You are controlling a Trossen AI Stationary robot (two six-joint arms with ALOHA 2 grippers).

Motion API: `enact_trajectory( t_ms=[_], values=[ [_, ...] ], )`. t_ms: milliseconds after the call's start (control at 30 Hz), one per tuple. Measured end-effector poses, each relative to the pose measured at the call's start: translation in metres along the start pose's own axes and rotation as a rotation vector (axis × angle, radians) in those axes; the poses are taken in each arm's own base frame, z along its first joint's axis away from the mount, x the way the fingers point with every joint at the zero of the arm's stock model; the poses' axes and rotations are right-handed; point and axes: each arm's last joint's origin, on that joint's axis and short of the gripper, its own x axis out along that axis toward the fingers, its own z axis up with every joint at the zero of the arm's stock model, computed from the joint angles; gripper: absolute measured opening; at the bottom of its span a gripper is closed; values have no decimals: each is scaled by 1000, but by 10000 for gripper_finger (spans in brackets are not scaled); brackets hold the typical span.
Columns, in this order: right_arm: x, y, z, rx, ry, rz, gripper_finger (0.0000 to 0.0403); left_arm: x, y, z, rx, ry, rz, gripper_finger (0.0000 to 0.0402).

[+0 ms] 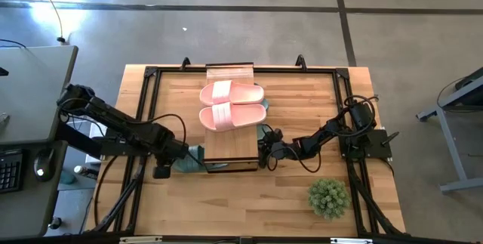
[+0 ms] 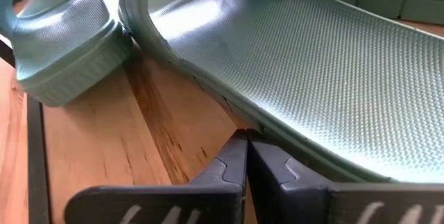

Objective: Pick and place slides into the shelf
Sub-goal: Put the green slide under the shelf

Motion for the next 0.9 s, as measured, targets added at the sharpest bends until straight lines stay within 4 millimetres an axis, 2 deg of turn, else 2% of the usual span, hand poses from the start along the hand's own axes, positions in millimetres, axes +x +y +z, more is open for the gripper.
enact_trajectory(
  t_ms=[700, 900],
  values=[
    [0, 0, 1, -16, -1, 7, 0, -1, -2, 15, 52, -188, 76, 0],
    [-1, 0, 0, -37, 22, 6, 0, -1, 0, 10, 46, -128, 81, 0]
  ],
)
